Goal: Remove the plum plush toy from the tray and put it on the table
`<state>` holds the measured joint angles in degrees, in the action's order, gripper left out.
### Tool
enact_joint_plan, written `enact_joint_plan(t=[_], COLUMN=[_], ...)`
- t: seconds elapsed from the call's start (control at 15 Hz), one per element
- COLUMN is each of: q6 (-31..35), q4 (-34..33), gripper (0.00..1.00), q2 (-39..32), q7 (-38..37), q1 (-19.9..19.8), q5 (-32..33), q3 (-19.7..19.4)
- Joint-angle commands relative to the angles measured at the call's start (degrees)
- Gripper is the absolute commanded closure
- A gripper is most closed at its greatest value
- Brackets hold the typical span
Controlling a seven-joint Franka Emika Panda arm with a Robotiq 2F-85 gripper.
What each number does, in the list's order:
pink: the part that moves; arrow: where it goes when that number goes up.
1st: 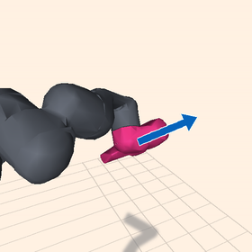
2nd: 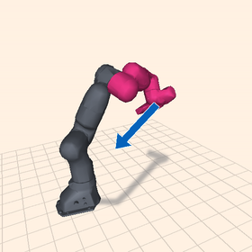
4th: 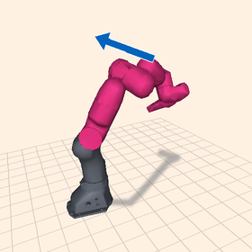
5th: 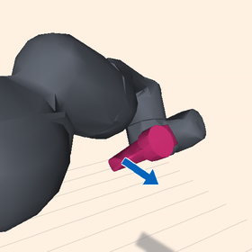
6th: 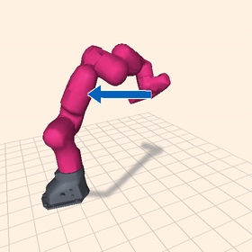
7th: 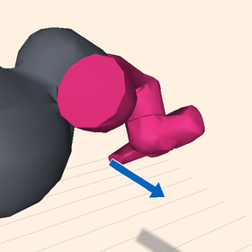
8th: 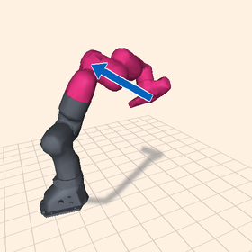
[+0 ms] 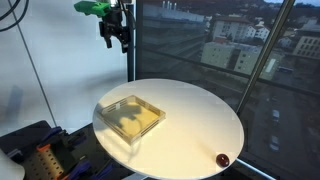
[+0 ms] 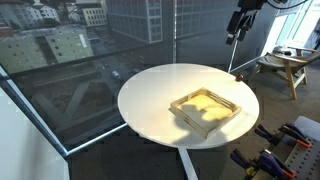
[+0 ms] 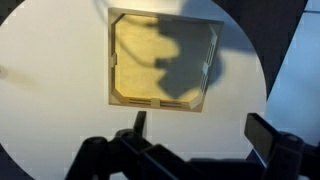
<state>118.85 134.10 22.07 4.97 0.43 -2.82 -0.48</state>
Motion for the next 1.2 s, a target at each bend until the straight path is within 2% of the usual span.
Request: enact_joint_plan(t=[0.0, 0.07, 1.13], q6=[-1.1, -0.2, -0.1], q4=[1.2, 0.2, 0.3], gripper=[0.0, 0.0, 0.0], q2=[2.6, 0.6, 0.5], q7=[-0.3, -0.1, -0.1], q1=[0.6, 0.3, 0.3], q5=[-1.1, 0.1, 0.1], q3=[-0.3, -0.2, -0.2])
